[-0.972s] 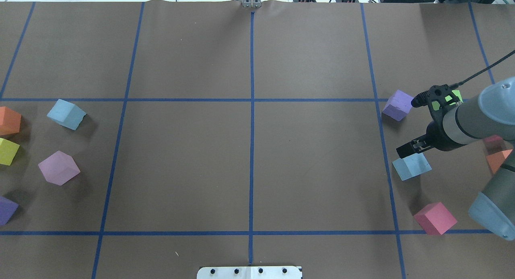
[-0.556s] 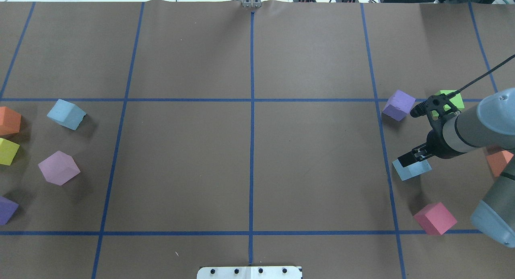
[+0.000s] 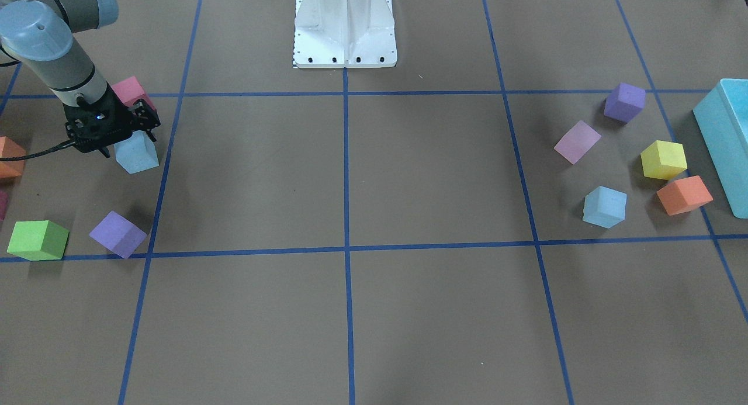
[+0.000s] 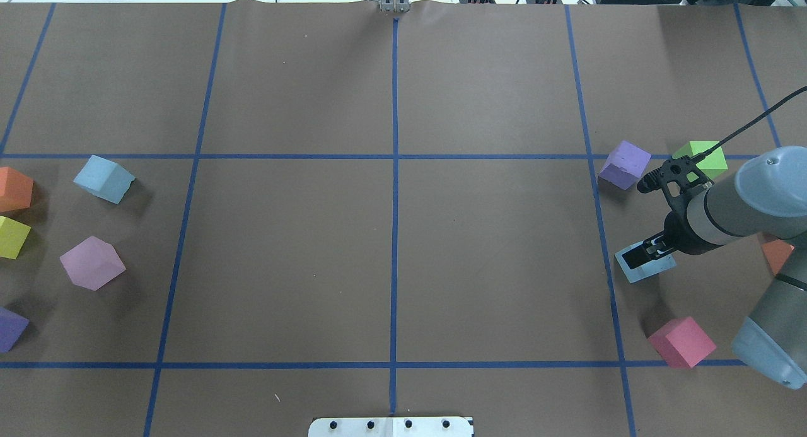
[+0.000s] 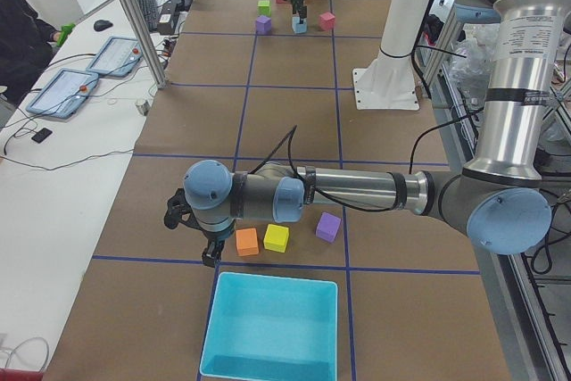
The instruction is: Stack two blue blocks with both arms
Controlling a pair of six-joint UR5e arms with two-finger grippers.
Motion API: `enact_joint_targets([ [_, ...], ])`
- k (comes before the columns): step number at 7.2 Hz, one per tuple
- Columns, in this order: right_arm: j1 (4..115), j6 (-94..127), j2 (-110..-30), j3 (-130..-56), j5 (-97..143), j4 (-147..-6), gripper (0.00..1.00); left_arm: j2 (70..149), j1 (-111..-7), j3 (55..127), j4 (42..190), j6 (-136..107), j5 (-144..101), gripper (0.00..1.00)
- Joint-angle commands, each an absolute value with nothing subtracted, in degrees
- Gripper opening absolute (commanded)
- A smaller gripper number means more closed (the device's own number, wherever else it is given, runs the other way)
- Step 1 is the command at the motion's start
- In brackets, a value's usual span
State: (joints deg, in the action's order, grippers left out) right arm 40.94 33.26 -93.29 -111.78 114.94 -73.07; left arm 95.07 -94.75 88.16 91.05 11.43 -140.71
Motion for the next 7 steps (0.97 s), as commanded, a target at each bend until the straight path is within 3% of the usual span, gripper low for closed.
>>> enact_joint_targets([
  [1,40.87,32.52,-93.08,-111.01,114.79,-73.04,1.00,95.01,-94.75,88.15,91.05,11.43,-140.71,0.98],
  [7,40.17,33.13,-91.85,-106.88,114.70,-69.17,1.00,95.01,-94.75,88.07,91.05,11.43,-140.71,0.98],
])
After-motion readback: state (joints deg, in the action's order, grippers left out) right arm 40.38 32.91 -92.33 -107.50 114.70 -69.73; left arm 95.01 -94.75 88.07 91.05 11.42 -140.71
